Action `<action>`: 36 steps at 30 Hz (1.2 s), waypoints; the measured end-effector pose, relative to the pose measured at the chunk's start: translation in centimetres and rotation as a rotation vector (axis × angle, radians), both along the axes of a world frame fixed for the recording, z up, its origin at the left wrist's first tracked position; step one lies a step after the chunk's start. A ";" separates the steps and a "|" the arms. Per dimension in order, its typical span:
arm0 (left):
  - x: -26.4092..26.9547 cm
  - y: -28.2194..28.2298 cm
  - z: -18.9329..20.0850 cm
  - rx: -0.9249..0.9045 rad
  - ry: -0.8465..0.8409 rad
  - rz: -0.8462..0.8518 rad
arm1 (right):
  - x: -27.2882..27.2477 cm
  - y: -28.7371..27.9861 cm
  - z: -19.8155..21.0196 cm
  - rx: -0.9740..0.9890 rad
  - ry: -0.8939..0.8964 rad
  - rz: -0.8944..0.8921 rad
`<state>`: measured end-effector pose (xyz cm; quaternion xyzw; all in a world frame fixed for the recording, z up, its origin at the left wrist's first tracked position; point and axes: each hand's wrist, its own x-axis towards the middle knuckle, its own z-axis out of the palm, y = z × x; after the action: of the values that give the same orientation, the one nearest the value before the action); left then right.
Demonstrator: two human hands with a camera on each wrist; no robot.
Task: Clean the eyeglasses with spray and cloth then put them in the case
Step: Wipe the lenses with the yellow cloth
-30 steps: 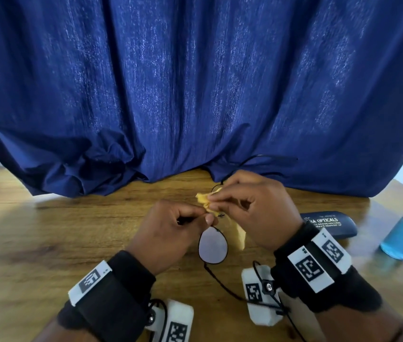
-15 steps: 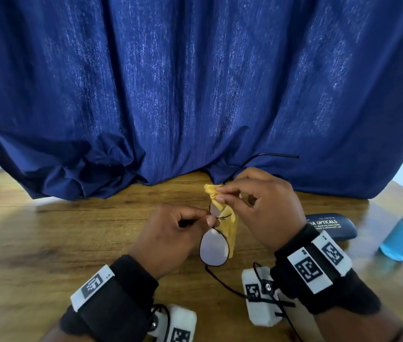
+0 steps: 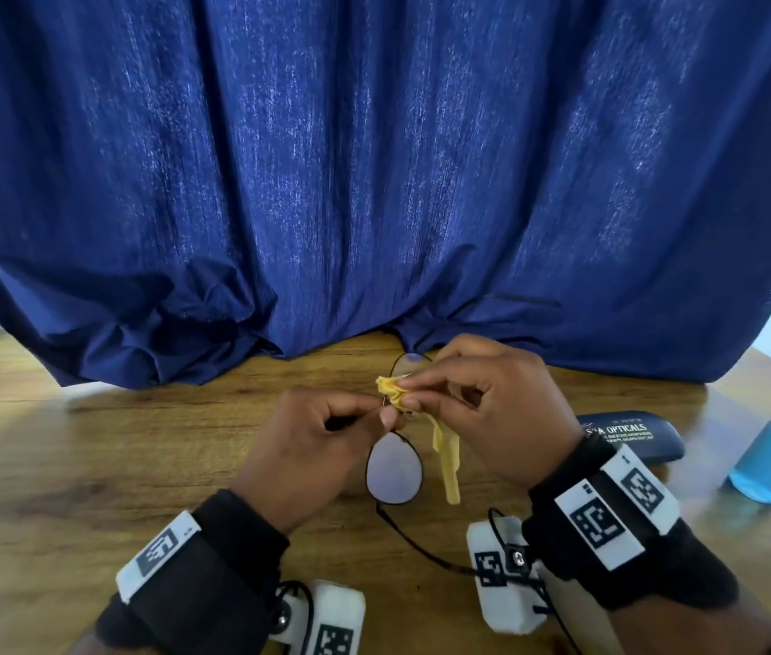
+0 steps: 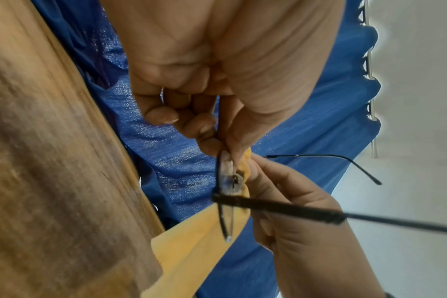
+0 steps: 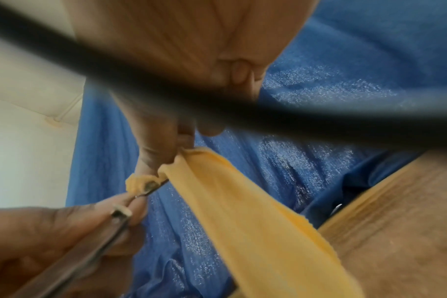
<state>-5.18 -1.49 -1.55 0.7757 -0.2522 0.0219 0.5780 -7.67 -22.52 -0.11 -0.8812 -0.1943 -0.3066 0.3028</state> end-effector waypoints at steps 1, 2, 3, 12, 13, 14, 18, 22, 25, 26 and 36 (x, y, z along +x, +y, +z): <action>0.0 0.0 0.1 -0.003 0.006 0.000 | 0.0 -0.3 0.1 -0.003 0.001 -0.033; 0.0 0.0 0.1 0.006 0.011 -0.004 | 0.0 -0.6 0.1 0.005 -0.006 -0.079; -0.1 -0.1 0.0 0.020 0.016 -0.012 | 0.0 -0.8 0.1 0.017 -0.020 -0.118; 0.0 0.1 0.1 0.022 0.008 0.008 | -0.1 -0.9 0.4 -0.071 -0.099 -0.163; -0.1 0.1 0.1 0.036 0.008 0.001 | 0.0 -0.9 0.4 -0.056 -0.111 -0.182; -0.2 -0.1 0.0 0.048 0.005 -0.009 | 0.0 -0.6 0.3 -0.046 -0.116 -0.168; -0.2 -0.1 0.0 0.024 -0.007 -0.017 | -0.2 0.1 0.1 -0.128 -0.074 -0.004; 0.0 0.2 0.1 0.054 -0.010 -0.012 | -0.1 -1.3 0.5 -0.103 -0.115 -0.176; -0.4 -0.1 0.0 0.081 -0.020 -0.025 | -0.1 0.0 0.1 -0.068 -0.125 -0.089; -0.4 -0.2 0.0 0.079 -0.025 -0.025 | -0.2 0.4 0.0 -0.081 -0.113 -0.030; -0.3 -0.2 0.0 0.064 -0.039 -0.021 | -0.3 0.1 0.1 -0.085 -0.102 -0.120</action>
<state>-5.43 -1.67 -1.59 0.7905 -0.2722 0.0229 0.5482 -8.01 -22.39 -0.06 -0.8866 -0.1691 -0.3601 0.2360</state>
